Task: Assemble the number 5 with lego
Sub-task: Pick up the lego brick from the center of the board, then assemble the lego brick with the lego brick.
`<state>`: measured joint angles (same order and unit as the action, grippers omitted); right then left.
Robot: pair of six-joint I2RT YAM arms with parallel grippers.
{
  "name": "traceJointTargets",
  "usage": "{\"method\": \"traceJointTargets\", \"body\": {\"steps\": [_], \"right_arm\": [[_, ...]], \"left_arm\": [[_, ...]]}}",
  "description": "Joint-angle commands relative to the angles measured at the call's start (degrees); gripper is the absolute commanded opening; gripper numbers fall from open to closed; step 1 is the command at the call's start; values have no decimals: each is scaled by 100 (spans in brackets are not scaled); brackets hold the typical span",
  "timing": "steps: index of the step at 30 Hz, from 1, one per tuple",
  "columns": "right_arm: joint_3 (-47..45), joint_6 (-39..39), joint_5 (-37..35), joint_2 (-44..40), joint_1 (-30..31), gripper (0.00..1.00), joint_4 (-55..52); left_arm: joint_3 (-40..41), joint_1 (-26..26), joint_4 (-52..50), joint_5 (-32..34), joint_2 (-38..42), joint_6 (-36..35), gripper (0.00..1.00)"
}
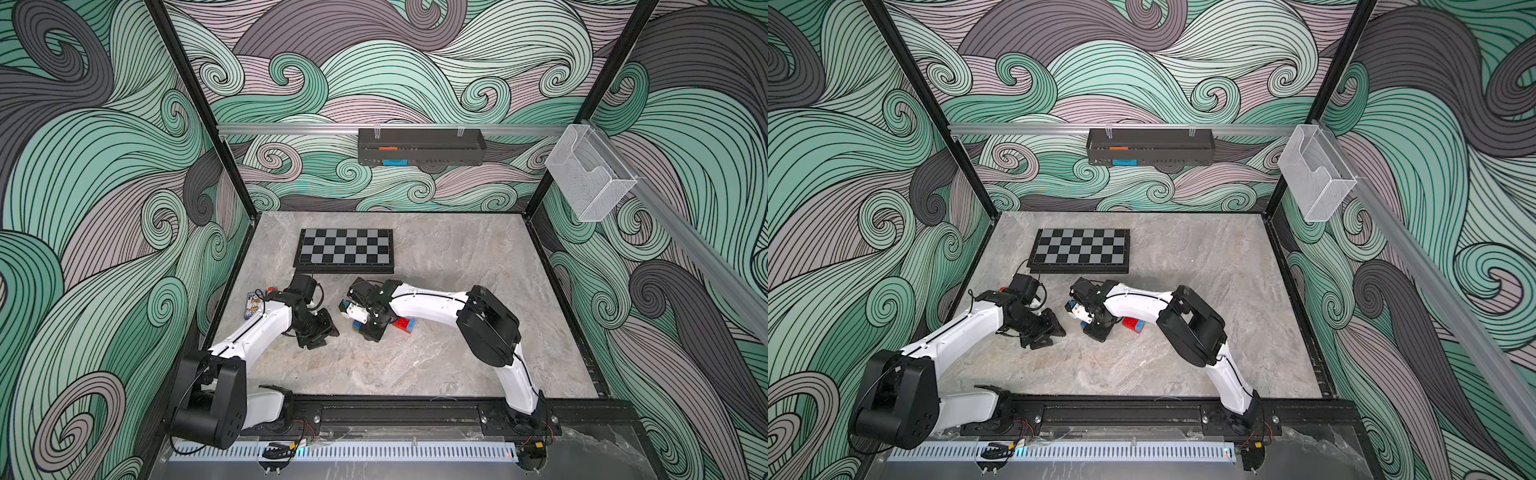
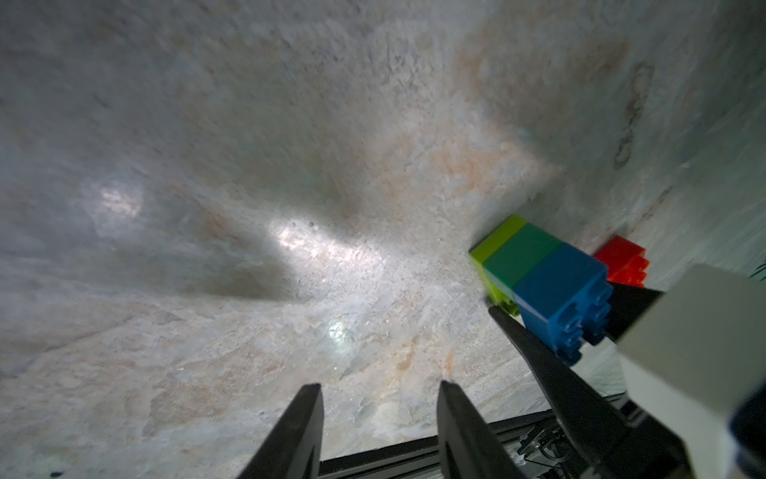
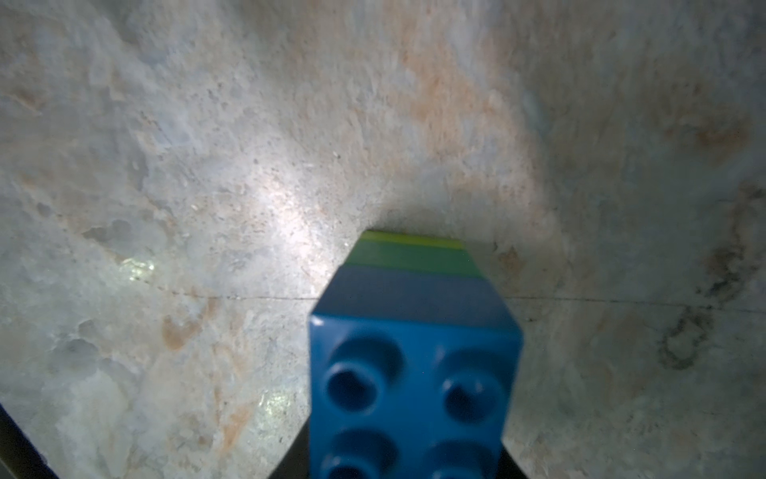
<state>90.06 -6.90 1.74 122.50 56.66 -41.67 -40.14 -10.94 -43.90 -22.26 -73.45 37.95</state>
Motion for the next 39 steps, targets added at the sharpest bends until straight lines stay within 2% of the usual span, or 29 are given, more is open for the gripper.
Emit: {"method": "traceJointTargets", "body": {"steps": [1, 7, 13, 18, 23, 27, 39], "right_arm": [[110, 24, -43, 3, 21, 35, 10], [-118, 13, -79, -511, -40, 33, -14], [-806, 0, 17, -1478, -424, 32, -18], [-1500, -84, -16, -2136, -878, 32, -19], [-1818, -151, -10, -2192, -1290, 31, 14], [-1934, -235, 80, -2074, -1393, 31, 142], [-2192, -408, 26, -2053, -1456, 31, 160]], "left_arm": [[-11, 39, -40, 12, -72, -104, 49], [-20, 37, -33, -32, -64, -137, 49], [-9, -7, 201, -366, -89, -317, 49], [-369, -390, 106, -452, -450, -653, 49], [-665, -853, 36, -437, -744, -822, 49], [-835, -1135, -31, -377, -767, -925, 49], [-811, -1194, -98, -270, -767, -913, 49]]}}
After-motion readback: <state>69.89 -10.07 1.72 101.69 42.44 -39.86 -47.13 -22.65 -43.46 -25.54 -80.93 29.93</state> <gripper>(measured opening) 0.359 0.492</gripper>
